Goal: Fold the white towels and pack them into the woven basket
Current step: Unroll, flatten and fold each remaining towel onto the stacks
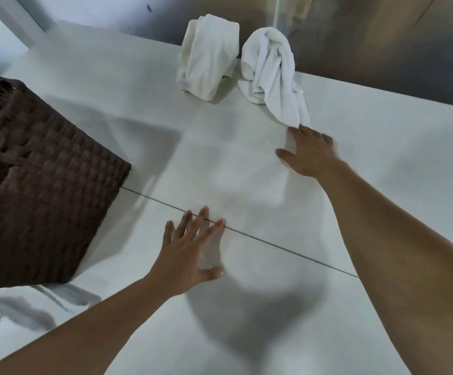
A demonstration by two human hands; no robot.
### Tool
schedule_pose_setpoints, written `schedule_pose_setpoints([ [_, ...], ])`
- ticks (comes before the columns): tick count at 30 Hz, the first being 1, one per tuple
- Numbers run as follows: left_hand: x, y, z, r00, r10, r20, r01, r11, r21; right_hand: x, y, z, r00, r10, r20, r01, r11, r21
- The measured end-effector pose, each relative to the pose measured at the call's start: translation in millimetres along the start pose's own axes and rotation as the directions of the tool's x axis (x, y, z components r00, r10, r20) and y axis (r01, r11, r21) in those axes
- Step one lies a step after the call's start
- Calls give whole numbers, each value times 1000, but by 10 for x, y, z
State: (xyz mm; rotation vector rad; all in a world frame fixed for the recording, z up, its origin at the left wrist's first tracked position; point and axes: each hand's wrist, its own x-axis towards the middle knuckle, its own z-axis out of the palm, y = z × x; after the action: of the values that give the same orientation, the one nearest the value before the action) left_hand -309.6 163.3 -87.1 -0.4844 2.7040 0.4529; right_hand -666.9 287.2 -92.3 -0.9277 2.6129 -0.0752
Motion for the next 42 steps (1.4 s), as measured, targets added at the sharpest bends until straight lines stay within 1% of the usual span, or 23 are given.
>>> schedule_pose_setpoints([
  [2,-1,-9,-4,1000,-5,7,5,1000,-15,-77,2,62,999,9,-52,-6,998,55],
  [5,0,-10,-6,1000,-15,9,15,999,-39,-408,-8,206,992,2,-124,13,993,116],
  [9,17,18,-27,999,-25,19,26,999,-34,-1152,-138,458,969,3,-247,40,985,167],
  [14,9,70,-80,997,-52,54,51,998,25,-2139,-442,794,929,84,-359,21,960,278],
  [15,9,91,-97,996,-62,64,60,998,25,-2310,-501,857,930,106,-351,5,953,302],
  [19,-91,222,-153,988,-88,123,88,996,5,-2922,-736,1027,955,199,-222,-98,911,400],
  [21,-268,314,-157,993,-32,117,35,999,-20,-3174,-813,1027,940,244,-239,-123,895,428],
  [24,-617,450,-113,990,135,43,-131,988,-86,-3476,-902,870,892,308,-331,-131,876,464],
  [27,-897,652,-160,955,275,-109,-286,952,-107,-3699,-1045,585,846,305,-437,-67,874,481],
  [29,-1039,835,-283,900,362,-244,-391,917,-79,-3847,-1185,367,836,273,-476,4,864,503],
  [31,-1134,987,-456,815,432,-385,-480,877,-33,-4005,-1336,137,853,271,-446,48,811,583],
  [32,-1164,1022,-533,778,450,-440,-508,861,-17,-4089,-1404,29,864,283,-416,46,779,626],
  [33,-1189,1029,-609,754,451,-478,-520,854,-14,-4174,-1466,-71,866,298,-402,46,752,657],
  [36,-1247,913,-758,743,424,-518,-508,861,-23,-4408,-1623,-334,829,340,-445,107,684,721],
  [40,-1419,734,-860,780,399,-481,-489,869,-71,-4698,-1788,-591,779,341,-527,211,649,731],
  [42,-1513,677,-902,813,390,-433,-460,885,-68,-4813,-1833,-758,758,390,-522,221,600,769],
])
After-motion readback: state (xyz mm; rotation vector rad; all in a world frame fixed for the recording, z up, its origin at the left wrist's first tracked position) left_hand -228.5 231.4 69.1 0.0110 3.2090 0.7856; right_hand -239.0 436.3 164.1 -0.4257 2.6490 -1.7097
